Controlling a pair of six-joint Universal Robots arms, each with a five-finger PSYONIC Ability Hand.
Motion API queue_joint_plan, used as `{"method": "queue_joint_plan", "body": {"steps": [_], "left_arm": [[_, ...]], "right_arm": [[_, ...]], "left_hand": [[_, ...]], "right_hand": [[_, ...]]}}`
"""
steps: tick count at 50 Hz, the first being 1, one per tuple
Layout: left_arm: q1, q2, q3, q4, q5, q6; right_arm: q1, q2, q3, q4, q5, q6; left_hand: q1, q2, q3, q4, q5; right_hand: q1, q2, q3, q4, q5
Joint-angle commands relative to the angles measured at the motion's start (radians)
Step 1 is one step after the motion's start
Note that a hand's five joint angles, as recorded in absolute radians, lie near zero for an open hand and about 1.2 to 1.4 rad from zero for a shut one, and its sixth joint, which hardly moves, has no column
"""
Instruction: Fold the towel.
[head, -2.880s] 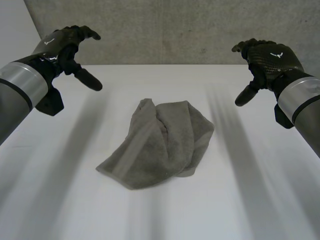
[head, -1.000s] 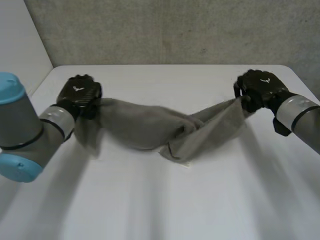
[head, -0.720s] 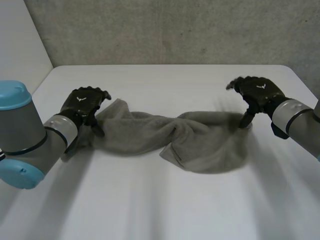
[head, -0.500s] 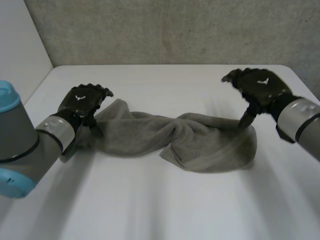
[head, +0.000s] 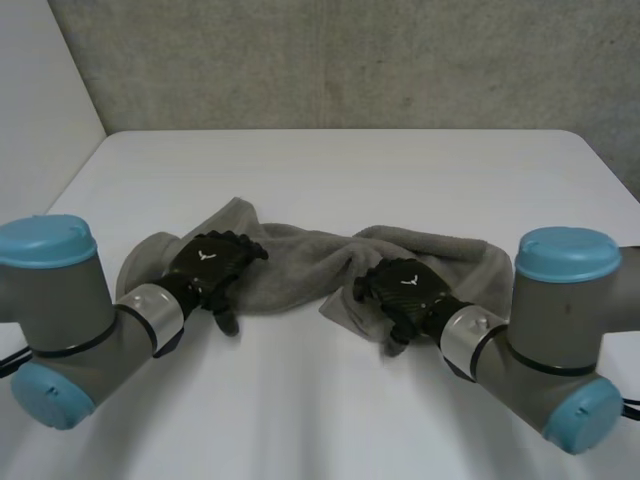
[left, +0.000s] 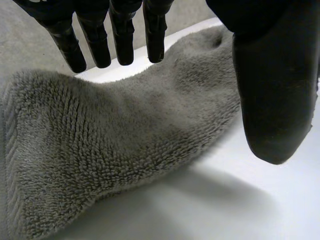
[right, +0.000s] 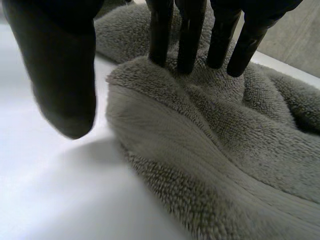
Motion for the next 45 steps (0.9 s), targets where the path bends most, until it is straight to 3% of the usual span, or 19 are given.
{"method": "queue_joint_plan", "body": {"steps": [1, 8, 12, 22, 30, 33, 35, 39, 40, 45], "left_arm": [[-0.012, -0.054, 0.049, -0.001, -0.003, 0.011], [-0.023, -0.094, 0.101, 0.001, -0.026, 0.012], [-0.023, -0.117, 0.130, -0.001, -0.044, 0.012], [-0.024, -0.178, 0.213, -0.001, -0.086, 0.014], [-0.023, -0.184, 0.238, -0.001, -0.087, 0.017], [-0.023, -0.181, 0.235, -0.001, -0.089, 0.017], [-0.023, -0.174, 0.229, -0.003, -0.089, 0.017], [-0.020, -0.160, 0.222, -0.012, -0.090, 0.017], [-0.017, -0.143, 0.219, -0.018, -0.087, 0.017], [0.003, -0.068, 0.183, -0.027, -0.075, 0.015]], "right_arm": [[0.011, 0.084, -0.090, -0.010, 0.054, 0.014], [-0.024, 0.015, -0.087, -0.047, 0.094, 0.061], [-0.116, -0.029, -0.074, -0.065, 0.117, 0.104], [-0.263, -0.134, 0.001, -0.059, 0.100, 0.115], [-0.320, -0.175, 0.029, -0.054, 0.094, 0.115], [-0.343, -0.192, 0.028, -0.054, 0.091, 0.115], [-0.349, -0.194, 0.028, -0.053, 0.091, 0.115], [-0.343, -0.192, 0.029, -0.038, 0.054, 0.109], [-0.343, -0.192, 0.029, -0.038, 0.054, 0.109], [-0.342, -0.194, -0.002, 0.064, -0.026, 0.100]], "left_hand": [[-0.047, -0.023, -0.058, -0.066, 0.011], [-0.042, -0.017, -0.058, -0.066, 0.017], [-0.033, -0.008, -0.058, -0.066, 0.026], [0.014, 0.039, -0.058, -0.066, 0.073], [0.208, 0.233, -0.058, -0.066, 0.267], [0.364, 0.388, -0.058, -0.066, 0.422], [0.615, 0.639, -0.058, -0.066, 0.673], [0.816, 0.840, -0.058, -0.066, 0.874], [0.964, 0.988, -0.058, -0.066, 1.023], [1.071, 1.095, -0.058, -0.066, 1.130]], "right_hand": [[0.791, 0.773, -0.052, -0.076, 0.778], [0.792, 0.774, -0.052, -0.076, 0.779], [0.792, 0.774, -0.052, -0.076, 0.779], [0.792, 0.774, -0.052, -0.076, 0.779], [0.792, 0.774, -0.052, -0.076, 0.779], [0.792, 0.774, -0.052, -0.076, 0.779], [0.792, 0.774, -0.052, -0.076, 0.779], [0.792, 0.774, -0.052, -0.076, 0.779], [0.792, 0.774, -0.052, -0.076, 0.779], [0.792, 0.774, -0.052, -0.076, 0.779]]}}
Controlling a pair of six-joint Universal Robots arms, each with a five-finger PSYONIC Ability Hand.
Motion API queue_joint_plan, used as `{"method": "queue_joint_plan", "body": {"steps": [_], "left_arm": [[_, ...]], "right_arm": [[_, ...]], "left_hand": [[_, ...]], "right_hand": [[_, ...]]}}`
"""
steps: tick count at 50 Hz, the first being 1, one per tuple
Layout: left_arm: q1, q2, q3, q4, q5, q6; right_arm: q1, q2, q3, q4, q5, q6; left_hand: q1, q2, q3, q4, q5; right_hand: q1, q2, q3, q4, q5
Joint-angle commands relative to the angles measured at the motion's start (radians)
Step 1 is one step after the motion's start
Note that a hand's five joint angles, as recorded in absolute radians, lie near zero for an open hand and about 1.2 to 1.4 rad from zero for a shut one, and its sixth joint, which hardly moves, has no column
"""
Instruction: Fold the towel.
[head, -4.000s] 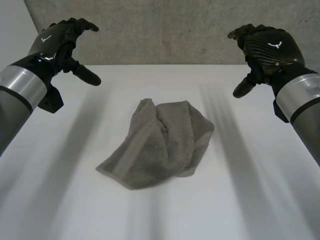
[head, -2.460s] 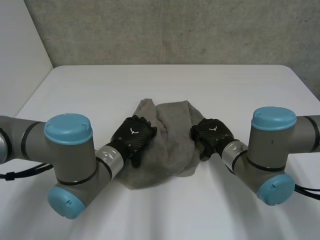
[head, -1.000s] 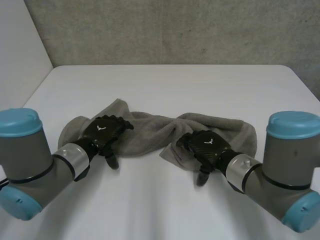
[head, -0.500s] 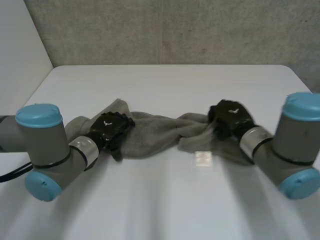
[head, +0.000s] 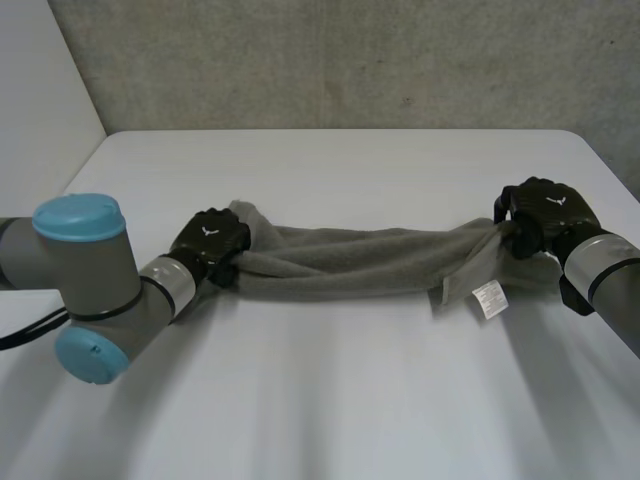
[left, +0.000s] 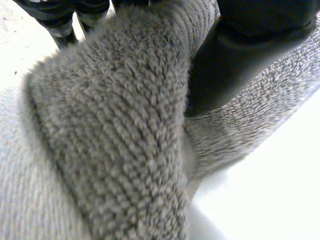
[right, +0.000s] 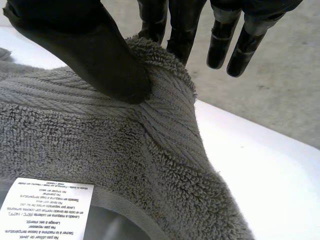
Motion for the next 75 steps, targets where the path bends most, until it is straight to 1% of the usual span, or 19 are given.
{"method": "queue_joint_plan", "body": {"steps": [1, 6, 8, 14, 18, 23, 29, 37, 44, 49, 56, 57, 58, 60, 61, 62, 63, 67, 75], "left_arm": [[0.029, 0.104, -0.037, -0.015, 0.016, -0.003], [0.036, 0.127, 0.032, -0.007, 0.016, -0.009], [0.036, 0.127, 0.088, -0.015, 0.012, -0.014], [0.038, 0.128, 0.370, -0.047, -0.011, -0.044], [0.035, 0.141, 0.485, -0.076, -0.039, -0.092], [0.038, 0.230, 0.491, -0.154, -0.044, -0.170], [0.079, 0.372, 0.255, -0.173, -0.018, -0.222], [0.136, 0.547, -0.041, -0.194, 0.147, -0.232], [0.220, 0.621, -0.153, -0.205, 0.254, -0.232], [0.237, 0.525, -0.112, -0.197, 0.256, -0.232], [0.230, 0.282, -0.011, -0.200, 0.249, -0.228], [0.230, 0.227, 0.010, -0.199, 0.248, -0.228], [0.230, 0.227, 0.011, -0.199, 0.248, -0.228], [0.230, 0.135, 0.058, -0.199, 0.222, -0.225], [0.230, 0.135, 0.058, -0.199, 0.222, -0.225], [0.230, 0.107, 0.075, -0.197, 0.196, -0.227], [0.228, 0.090, 0.087, -0.197, 0.168, -0.224], [0.228, 0.092, 0.092, -0.196, 0.136, -0.225], [0.230, 0.193, 0.042, -0.185, 0.142, -0.222]], "right_arm": [[0.007, 0.005, -0.055, 0.134, -0.106, -0.013], [0.028, 0.041, -0.171, 0.188, -0.172, -0.056], [0.042, 0.089, -0.331, 0.196, -0.185, -0.076], [0.050, 0.108, -0.582, 0.177, -0.185, -0.070], [0.053, 0.076, -0.720, 0.077, -0.170, -0.024], [0.053, -0.050, -0.625, 0.035, -0.185, 0.087], [0.045, -0.200, -0.337, 0.030, -0.240, 0.085], [0.042, -0.315, -0.067, 0.134, -0.350, 0.003], [0.013, -0.357, -0.042, 0.219, -0.413, -0.047], [-0.001, -0.280, -0.125, 0.216, -0.423, -0.047], [0.030, 0.028, -0.255, 0.170, -0.401, -0.117], [0.030, 0.028, -0.255, 0.170, -0.401, -0.117], [0.037, 0.086, -0.272, 0.162, -0.389, -0.148], [0.050, 0.136, -0.293, 0.161, -0.364, -0.183], [0.059, 0.169, -0.310, 0.161, -0.329, -0.214], [0.059, 0.169, -0.310, 0.161, -0.329, -0.214], [0.062, 0.183, -0.313, 0.161, -0.299, -0.244], [0.067, 0.168, -0.303, 0.154, -0.223, -0.261], [0.070, -0.010, -0.159, 0.116, -0.211, -0.260]], "left_hand": [[0.125, 0.112, -0.058, -0.066, 0.105], [0.125, 0.112, -0.058, -0.066, 0.105], [0.125, 0.112, -0.058, -0.066, 0.105], [0.125, 0.112, -0.058, -0.066, 0.105], [0.125, 0.112, -0.058, -0.066, 0.105], [0.125, 0.112, -0.058, -0.066, 0.105], [0.125, 0.112, -0.058, -0.066, 0.105], [0.125, 0.112, -0.058, -0.066, 0.105], [0.125, 0.112, -0.058, -0.066, 0.105], [0.125, 0.112, -0.058, -0.066, 0.105], [0.107, 0.095, -0.058, -0.066, 0.087], [-0.038, -0.051, -0.058, -0.066, -0.058], [-0.039, -0.052, -0.058, -0.066, -0.059], [-0.480, -0.493, -0.058, -0.066, -0.500], [-0.483, -0.495, -0.058, -0.066, -0.503], [-0.756, -0.769, -0.058, -0.066, -0.776], [-0.942, -0.954, -0.058, -0.066, -0.962], [-1.017, -1.030, -0.058, -0.066, -1.037], [-1.014, -1.027, -0.058, -0.066, -1.034]], "right_hand": [[0.098, 0.106, -0.052, -0.076, 0.065], [0.098, 0.106, -0.052, -0.076, 0.065], [0.098, 0.106, -0.052, -0.076, 0.065], [0.098, 0.106, -0.052, -0.076, 0.065], [0.098, 0.106, -0.052, -0.076, 0.065], [0.098, 0.106, -0.052, -0.076, 0.065], [0.098, 0.106, -0.052, -0.076, 0.065], [0.098, 0.106, -0.052, -0.076, 0.065], [0.098, 0.106, -0.052, -0.076, 0.065], [0.098, 0.106, -0.052, -0.076, 0.065], [0.098, 0.106, -0.052, -0.076, 0.065], [0.098, 0.106, -0.052, -0.076, 0.065], [0.098, 0.106, -0.052, -0.076, 0.065], [-0.003, 0.004, -0.052, -0.076, -0.037], [-0.532, -0.525, -0.052, -0.076, -0.566], [-0.537, -0.530, -0.052, -0.076, -0.571], [-1.098, -1.091, -0.052, -0.076, -1.132], [-1.123, -1.116, -0.052, -0.076, -1.157], [-1.123, -1.116, -0.052, -0.076, -1.157]]}}
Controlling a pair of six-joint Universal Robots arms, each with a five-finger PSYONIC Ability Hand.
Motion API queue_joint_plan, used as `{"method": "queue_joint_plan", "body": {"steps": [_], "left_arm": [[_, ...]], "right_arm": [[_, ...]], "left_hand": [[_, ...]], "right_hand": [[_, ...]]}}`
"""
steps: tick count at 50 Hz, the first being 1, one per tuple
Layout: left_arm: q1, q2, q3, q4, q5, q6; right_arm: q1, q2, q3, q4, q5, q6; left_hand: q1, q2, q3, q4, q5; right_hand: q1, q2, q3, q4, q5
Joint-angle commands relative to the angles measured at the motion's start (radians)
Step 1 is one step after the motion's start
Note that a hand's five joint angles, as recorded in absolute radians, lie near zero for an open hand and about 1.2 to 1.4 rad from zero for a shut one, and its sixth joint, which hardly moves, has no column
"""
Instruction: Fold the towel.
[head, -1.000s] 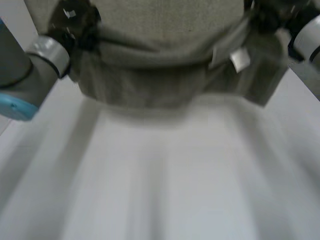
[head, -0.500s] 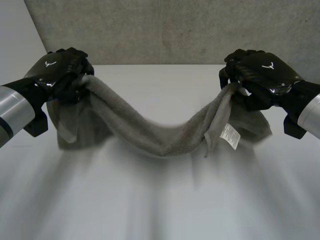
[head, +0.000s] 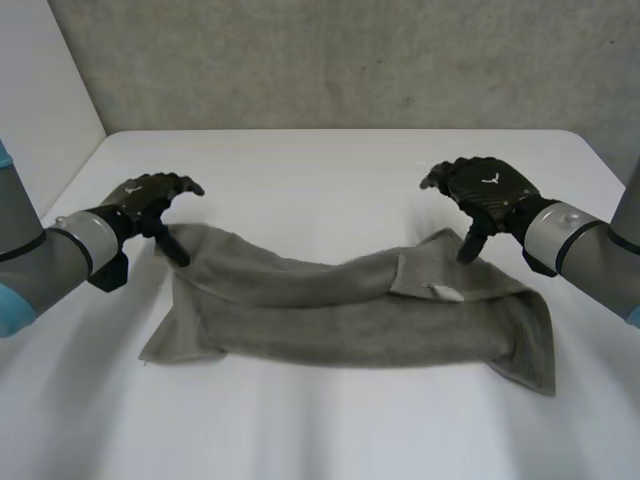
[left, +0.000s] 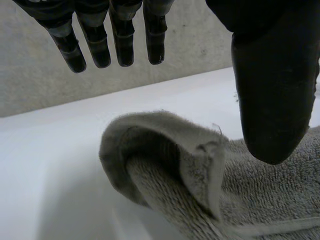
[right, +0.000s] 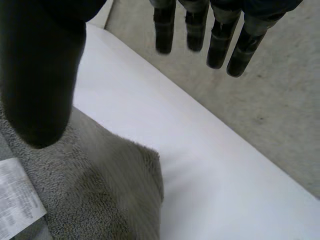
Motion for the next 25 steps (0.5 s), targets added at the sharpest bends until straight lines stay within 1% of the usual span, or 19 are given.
{"method": "queue_joint_plan", "body": {"steps": [1, 3, 7, 8, 10, 11, 12, 13, 14, 15, 16, 17, 18, 20, 21, 22, 23, 24, 25], "left_arm": [[0.002, 0.112, -0.069, 0.018, 0.009, 0.001], [0.000, 0.138, -0.095, 0.030, 0.019, 0.003], [0.000, 0.179, -0.163, 0.062, 0.053, 0.006], [-0.001, 0.194, -0.198, 0.079, 0.076, 0.006], [-0.004, 0.205, -0.231, 0.098, 0.093, 0.010], [-0.012, 0.209, -0.260, 0.116, 0.102, 0.024], [-0.026, 0.211, -0.284, 0.128, 0.102, 0.048], [-0.026, 0.211, -0.284, 0.128, 0.102, 0.049], [-0.046, 0.203, -0.301, 0.136, 0.101, 0.087], [-0.064, 0.195, -0.313, 0.144, 0.098, 0.134], [-0.064, 0.195, -0.313, 0.144, 0.098, 0.135], [-0.081, 0.185, -0.321, 0.142, 0.096, 0.186], [-0.081, 0.185, -0.321, 0.142, 0.096, 0.187], [-0.096, 0.134, -0.318, 0.144, 0.073, 0.275], [-0.096, 0.134, -0.318, 0.144, 0.073, 0.276], [-0.106, 0.113, -0.311, 0.144, 0.051, 0.305], [-0.119, 0.094, -0.304, 0.145, 0.024, 0.322], [-0.119, 0.094, -0.304, 0.145, 0.024, 0.322], [-0.139, 0.079, -0.295, 0.153, 0.000, 0.326]], "right_arm": [[0.002, -0.161, 0.130, -0.036, 0.015, 0.007], [-0.001, -0.212, 0.216, -0.063, 0.006, 0.004], [0.013, -0.239, 0.283, -0.071, -0.004, -0.006], [0.028, -0.249, 0.305, -0.070, -0.010, -0.004], [0.051, -0.238, 0.319, -0.071, -0.011, -0.007], [0.077, -0.227, 0.326, -0.073, -0.004, -0.015], [0.077, -0.227, 0.326, -0.073, -0.004, -0.015], [0.098, -0.206, 0.326, -0.073, 0.002, -0.029], [0.099, -0.206, 0.326, -0.073, 0.002, -0.029], [0.108, -0.171, 0.326, -0.079, 0.006, -0.051], [0.118, -0.137, 0.317, -0.076, 0.007, -0.087], [0.118, -0.137, 0.317, -0.076, 0.007, -0.087], [0.122, -0.111, 0.308, -0.079, 0.004, -0.119], [0.126, -0.083, 0.296, -0.090, 0.006, -0.144], [0.135, -0.051, 0.276, -0.108, 0.010, -0.157], [0.135, -0.051, 0.276, -0.108, 0.010, -0.158], [0.151, -0.018, 0.253, -0.128, 0.019, -0.164], [0.163, 0.016, 0.230, -0.145, 0.035, -0.167], [0.163, 0.017, 0.230, -0.145, 0.035, -0.167]], "left_hand": [[-0.084, -0.054, -0.058, -0.066, -0.019], [-0.079, -0.048, -0.058, -0.066, -0.013], [-0.061, -0.030, -0.058, -0.066, 0.005], [-0.058, -0.027, -0.058, -0.066, 0.008], [-0.052, -0.022, -0.058, -0.066, 0.014], [-0.029, 0.002, -0.058, -0.066, 0.037], [-0.011, 0.019, -0.058, -0.066, 0.055], [-0.011, 0.020, -0.058, -0.066, 0.055], [-0.011, 0.020, -0.058, -0.066, 0.055], [-0.011, 0.020, -0.058, -0.066, 0.055], [-0.011, 0.020, -0.058, -0.066, 0.055], [-0.008, 0.022, -0.058, -0.066, 0.058], [-0.008, 0.022, -0.058, -0.066, 0.058], [-0.008, 0.022, -0.058, -0.066, 0.058], [-0.008, 0.022, -0.058, -0.066, 0.058], [-0.011, 0.020, -0.058, -0.066, 0.055], [-0.011, 0.020, -0.058, -0.066, 0.055], [-0.011, 0.020, -0.058, -0.066, 0.055], [-0.011, 0.020, -0.058, -0.066, 0.055]], "right_hand": [[-0.115, -0.087, -0.052, -0.076, -0.063], [-0.115, -0.087, -0.052, -0.076, -0.063], [-0.115, -0.087, -0.052, -0.076, -0.063], [-0.115, -0.087, -0.052, -0.076, -0.063], [-0.115, -0.087, -0.052, -0.076, -0.063], [-0.111, -0.083, -0.052, -0.076, -0.059], [-0.110, -0.082, -0.052, -0.076, -0.058], [-0.032, -0.004, -0.052, -0.076, 0.020], [-0.031, -0.003, -0.052, -0.076, 0.021], [-0.011, 0.017, -0.052, -0.076, 0.041], [-0.010, 0.017, -0.052, -0.076, 0.042], [-0.010, 0.017, -0.052, -0.076, 0.042], [-0.010, 0.017, -0.052, -0.076, 0.042], [-0.007, 0.020, -0.052, -0.076, 0.045], [-0.007, 0.020, -0.052, -0.076, 0.045], [-0.007, 0.020, -0.052, -0.076, 0.045], [0.007, 0.035, -0.052, -0.076, 0.059], [0.039, 0.067, -0.052, -0.076, 0.091], [0.040, 0.067, -0.052, -0.076, 0.092]]}}
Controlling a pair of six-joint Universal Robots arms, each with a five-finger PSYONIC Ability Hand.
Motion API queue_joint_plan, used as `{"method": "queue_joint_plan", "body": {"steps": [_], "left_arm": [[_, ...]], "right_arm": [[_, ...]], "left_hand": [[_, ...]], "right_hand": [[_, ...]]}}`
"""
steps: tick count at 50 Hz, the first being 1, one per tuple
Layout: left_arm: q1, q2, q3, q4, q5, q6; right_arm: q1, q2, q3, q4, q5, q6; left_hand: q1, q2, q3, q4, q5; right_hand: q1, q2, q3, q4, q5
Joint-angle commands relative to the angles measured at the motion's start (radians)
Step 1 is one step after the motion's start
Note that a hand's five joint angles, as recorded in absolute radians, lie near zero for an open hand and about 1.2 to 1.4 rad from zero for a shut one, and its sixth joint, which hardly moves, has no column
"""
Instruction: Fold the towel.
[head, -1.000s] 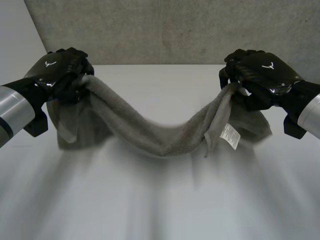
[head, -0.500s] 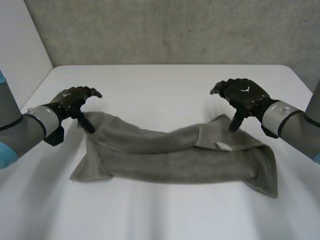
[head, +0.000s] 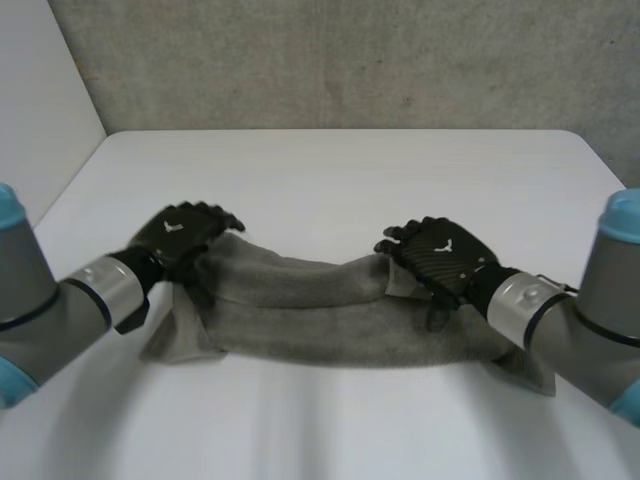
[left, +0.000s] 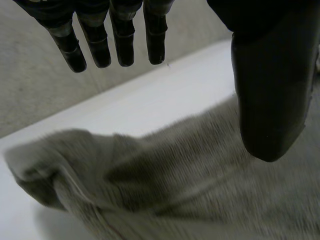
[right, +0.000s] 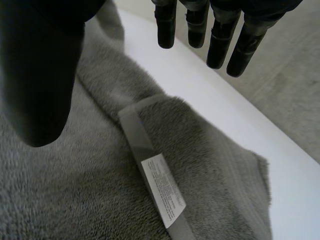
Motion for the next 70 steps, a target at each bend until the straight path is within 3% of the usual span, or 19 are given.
{"method": "queue_joint_plan", "body": {"steps": [1, 8, 10, 11, 13, 32, 34, 38, 45, 55, 62, 70], "left_arm": [[-0.055, -0.083, 0.025, 0.008, -0.083, 0.110], [-0.103, -0.124, 0.061, 0.058, -0.125, 0.116], [-0.109, -0.130, 0.071, 0.064, -0.126, 0.116], [-0.114, -0.138, 0.081, 0.072, -0.126, 0.116], [-0.114, -0.147, 0.089, 0.075, -0.128, 0.114], [-0.123, -0.184, 0.109, 0.078, -0.129, 0.108], [-0.132, -0.188, 0.114, 0.080, -0.129, 0.108], [-0.147, -0.219, 0.141, 0.087, -0.137, 0.110], [-0.154, -0.264, 0.179, 0.083, -0.178, 0.116], [-0.152, -0.290, 0.204, 0.092, -0.182, 0.117], [-0.152, -0.319, 0.241, 0.092, -0.183, 0.117], [-0.152, -0.334, 0.285, 0.092, -0.185, 0.117]], "right_arm": [[0.044, 0.152, -0.092, -0.067, 0.045, -0.047], [0.048, 0.255, -0.178, -0.095, 0.103, -0.052], [0.045, 0.277, -0.213, -0.101, 0.129, -0.050], [0.045, 0.277, -0.213, -0.101, 0.129, -0.050], [0.034, 0.275, -0.228, -0.113, 0.149, -0.049], [-0.199, 0.091, -0.112, -0.108, 0.108, -0.038], [-0.217, 0.090, -0.104, -0.110, 0.096, -0.032], [-0.220, 0.100, -0.107, -0.111, 0.094, -0.011], [-0.214, 0.107, -0.117, -0.111, 0.089, 0.055], [-0.209, 0.102, -0.107, -0.110, 0.089, 0.065], [-0.209, 0.100, -0.103, -0.107, 0.091, 0.066], [-0.211, 0.088, -0.094, -0.107, 0.100, 0.071]], "left_hand": [[-0.011, 0.017, -0.058, -0.066, 0.008], [-0.014, 0.014, -0.058, -0.066, 0.005], [-0.014, 0.014, -0.058, -0.066, 0.005], [-0.014, 0.014, -0.058, -0.066, 0.005], [-0.014, 0.014, -0.058, -0.066, 0.005], [-0.020, 0.008, -0.058, -0.066, -0.001], [-0.020, 0.008, -0.058, -0.066, -0.001], [-0.011, 0.017, -0.058, -0.066, 0.008], [0.001, 0.029, -0.058, -0.066, 0.020], [0.197, 0.225, -0.058, -0.066, 0.216], [0.212, 0.240, -0.058, -0.066, 0.231], [0.482, 0.510, -0.058, -0.066, 0.501]], "right_hand": [[0.135, 0.146, -0.052, -0.076, 0.153], [0.441, 0.452, -0.052, -0.076, 0.459], [0.748, 0.759, -0.052, -0.076, 0.766], [0.749, 0.760, -0.052, -0.076, 0.768], [1.131, 1.142, -0.052, -0.076, 1.149], [1.133, 1.144, -0.052, -0.076, 1.151], [0.854, 0.865, -0.052, -0.076, 0.872], [0.705, 0.717, -0.052, -0.076, 0.724], [0.693, 0.705, -0.052, -0.076, 0.712], [0.664, 0.675, -0.052, -0.076, 0.682], [0.658, 0.669, -0.052, -0.076, 0.677], [0.655, 0.667, -0.052, -0.076, 0.674]]}}
